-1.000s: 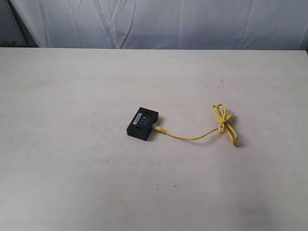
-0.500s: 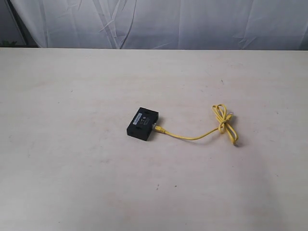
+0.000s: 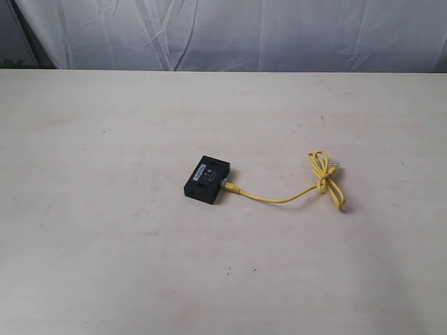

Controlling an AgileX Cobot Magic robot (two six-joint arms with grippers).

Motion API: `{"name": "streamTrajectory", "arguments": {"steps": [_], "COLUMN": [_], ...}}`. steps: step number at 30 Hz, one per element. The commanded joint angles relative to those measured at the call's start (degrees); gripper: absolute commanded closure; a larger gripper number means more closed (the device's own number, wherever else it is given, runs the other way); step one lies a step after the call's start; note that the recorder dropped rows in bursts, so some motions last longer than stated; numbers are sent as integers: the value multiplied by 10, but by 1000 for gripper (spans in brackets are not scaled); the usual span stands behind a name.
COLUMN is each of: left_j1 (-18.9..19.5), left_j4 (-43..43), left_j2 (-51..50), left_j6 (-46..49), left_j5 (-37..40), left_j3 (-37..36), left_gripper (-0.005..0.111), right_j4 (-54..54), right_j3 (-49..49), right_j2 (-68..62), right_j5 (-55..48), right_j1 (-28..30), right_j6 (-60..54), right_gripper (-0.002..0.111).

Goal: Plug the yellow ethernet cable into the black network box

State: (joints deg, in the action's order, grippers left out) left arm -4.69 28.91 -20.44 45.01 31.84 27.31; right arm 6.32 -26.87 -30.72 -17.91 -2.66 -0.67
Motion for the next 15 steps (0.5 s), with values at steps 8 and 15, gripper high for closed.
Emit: {"name": "streamTrajectory", "arguments": {"steps": [8, 15], "left_j1": [0, 0], "left_j4": [17, 17], "left_j2": [72, 102], "left_j6": [1, 1], "left_j5": [-13, -18], "left_j3": [-13, -24], "left_gripper": [107, 107], "right_j4": [-16, -16], "right_j3": [49, 77], "right_j2": [76, 123], "right_j5": [52, 95], "right_j1": [3, 3], "right_j6": [3, 3], "right_gripper": [108, 108]}}
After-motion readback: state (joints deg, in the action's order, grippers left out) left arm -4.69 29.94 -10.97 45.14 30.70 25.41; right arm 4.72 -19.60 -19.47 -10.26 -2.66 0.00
